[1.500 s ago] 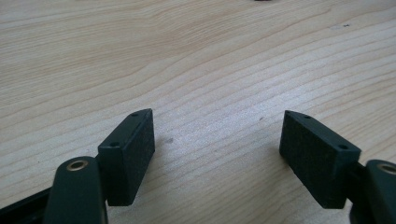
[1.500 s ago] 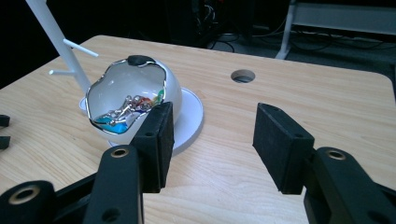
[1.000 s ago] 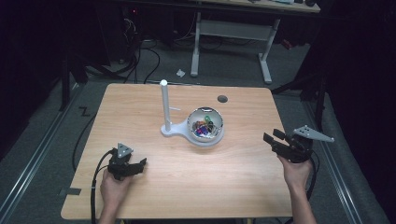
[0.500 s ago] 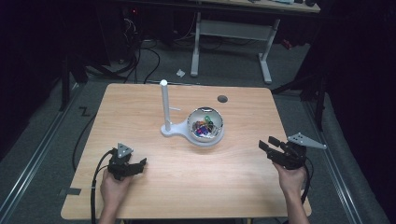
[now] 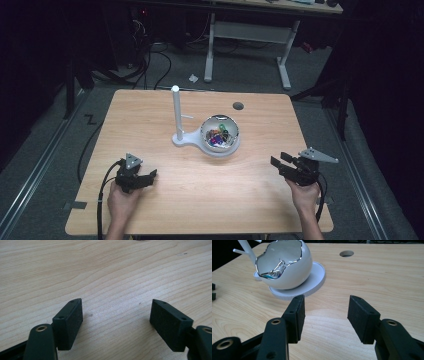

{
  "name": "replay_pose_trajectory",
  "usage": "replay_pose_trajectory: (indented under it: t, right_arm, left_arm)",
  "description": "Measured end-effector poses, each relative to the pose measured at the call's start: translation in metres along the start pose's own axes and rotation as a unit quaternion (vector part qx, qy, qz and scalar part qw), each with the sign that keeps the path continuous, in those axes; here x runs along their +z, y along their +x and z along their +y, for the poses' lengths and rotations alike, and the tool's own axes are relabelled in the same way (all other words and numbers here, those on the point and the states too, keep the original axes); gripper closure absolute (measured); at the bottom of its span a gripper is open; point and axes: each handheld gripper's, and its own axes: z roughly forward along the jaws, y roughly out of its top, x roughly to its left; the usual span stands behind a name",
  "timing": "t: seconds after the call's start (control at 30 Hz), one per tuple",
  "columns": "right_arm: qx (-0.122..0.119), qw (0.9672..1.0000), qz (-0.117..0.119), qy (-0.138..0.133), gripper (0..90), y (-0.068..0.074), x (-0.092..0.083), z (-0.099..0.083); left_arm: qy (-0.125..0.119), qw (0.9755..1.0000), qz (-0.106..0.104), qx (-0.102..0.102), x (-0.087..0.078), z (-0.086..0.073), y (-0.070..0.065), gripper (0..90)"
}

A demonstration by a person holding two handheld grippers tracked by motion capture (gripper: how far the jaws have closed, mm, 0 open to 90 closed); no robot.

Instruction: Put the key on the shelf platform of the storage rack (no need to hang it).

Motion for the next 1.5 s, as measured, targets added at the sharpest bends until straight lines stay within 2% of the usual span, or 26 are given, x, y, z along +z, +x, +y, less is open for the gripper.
replay_pose_trajectory:
  t: [0.23,0.37,0.67,0.83,0.97,1.03,1.43,1.5]
  right_arm:
    - [-0.008,0.9998,-0.001,0.017,48.2,0.004,0.015,-0.009]
    - [-0.004,0.9997,-0.001,0.022,48.2,0.005,0.020,-0.013]
    - [-0.012,0.9989,-0.019,0.041,46.9,0.004,0.037,-0.025]
    - [-0.016,0.9976,-0.032,0.059,46.3,0.002,0.046,-0.032]
    - [-0.025,0.9968,-0.039,0.064,46.3,0.001,0.050,-0.034]
    - [-0.020,0.9967,-0.040,0.068,45.9,0.001,0.052,-0.036]
    - [-0.035,0.9936,-0.062,0.088,43.8,0.001,0.064,-0.045]
    - [-0.043,0.9931,-0.065,0.087,42.8,0.003,0.065,-0.045]
  left_arm:
    - [0.000,1.0000,0.000,0.001,0.000,0.000,0.000,26.8]
    - [0.000,1.0000,0.000,0.000,0.000,0.000,0.000,26.8]
    - [0.000,1.0000,0.000,0.000,0.000,0.000,0.000,26.7]
    - [0.000,1.0000,0.000,0.000,0.000,0.000,0.000,26.7]
    - [0.000,1.0000,0.000,0.000,0.000,0.000,0.000,26.8]
    - [0.000,1.0000,0.000,0.000,0.000,0.000,0.000,26.8]
    - [0.000,1.0000,0.000,-0.001,0.000,0.000,0.000,26.8]
    - [0.000,1.0000,0.000,-0.001,0.000,0.000,0.000,26.7]
